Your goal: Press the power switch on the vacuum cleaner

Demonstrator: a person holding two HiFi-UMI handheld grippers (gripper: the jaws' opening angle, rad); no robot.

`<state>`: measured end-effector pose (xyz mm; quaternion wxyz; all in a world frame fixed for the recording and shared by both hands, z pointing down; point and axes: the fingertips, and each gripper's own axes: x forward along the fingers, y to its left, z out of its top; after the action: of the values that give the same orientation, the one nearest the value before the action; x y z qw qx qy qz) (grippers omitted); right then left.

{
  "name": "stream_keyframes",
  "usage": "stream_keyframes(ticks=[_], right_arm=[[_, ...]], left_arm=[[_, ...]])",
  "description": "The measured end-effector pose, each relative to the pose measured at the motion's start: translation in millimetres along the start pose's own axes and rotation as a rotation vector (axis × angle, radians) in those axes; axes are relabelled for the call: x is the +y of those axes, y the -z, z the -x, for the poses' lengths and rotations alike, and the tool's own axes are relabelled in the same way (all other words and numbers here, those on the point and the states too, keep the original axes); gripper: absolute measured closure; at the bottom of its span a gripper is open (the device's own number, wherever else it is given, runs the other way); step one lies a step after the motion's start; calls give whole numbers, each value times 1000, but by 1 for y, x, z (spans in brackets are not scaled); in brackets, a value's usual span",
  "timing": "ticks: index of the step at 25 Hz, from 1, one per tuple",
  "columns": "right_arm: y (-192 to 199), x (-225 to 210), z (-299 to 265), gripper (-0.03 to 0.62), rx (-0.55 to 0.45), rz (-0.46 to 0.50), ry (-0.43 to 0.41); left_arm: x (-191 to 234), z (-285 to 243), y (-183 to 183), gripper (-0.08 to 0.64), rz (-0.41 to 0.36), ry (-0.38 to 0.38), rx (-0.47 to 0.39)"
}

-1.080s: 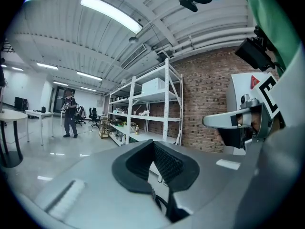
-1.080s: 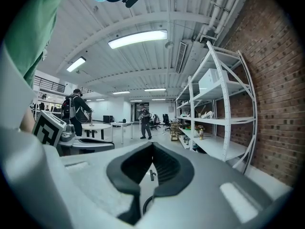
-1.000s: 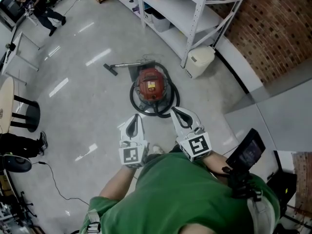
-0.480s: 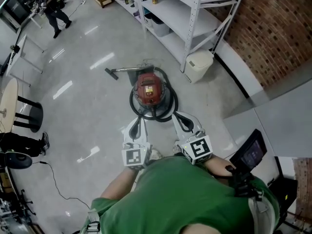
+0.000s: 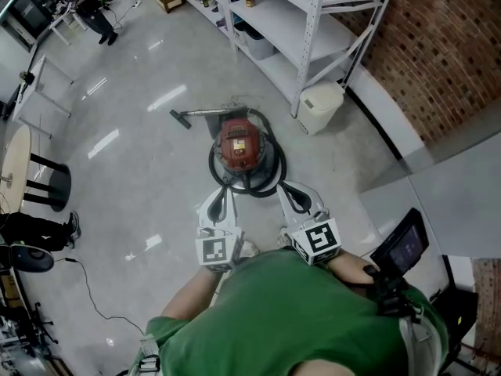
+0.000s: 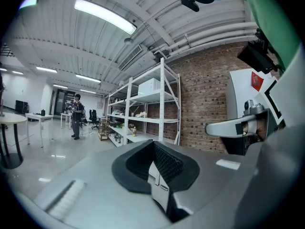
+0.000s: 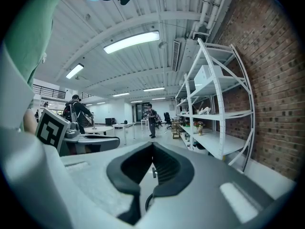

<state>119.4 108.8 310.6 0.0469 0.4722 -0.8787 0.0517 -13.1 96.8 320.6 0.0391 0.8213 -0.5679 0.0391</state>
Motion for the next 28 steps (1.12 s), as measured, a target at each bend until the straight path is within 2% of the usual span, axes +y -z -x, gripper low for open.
stream_keyframes(ticks=[28], right_arm=[[0, -2, -7, 589, 1, 17, 4]], left_arm=[[-2, -6, 8, 552, 20, 17, 9]])
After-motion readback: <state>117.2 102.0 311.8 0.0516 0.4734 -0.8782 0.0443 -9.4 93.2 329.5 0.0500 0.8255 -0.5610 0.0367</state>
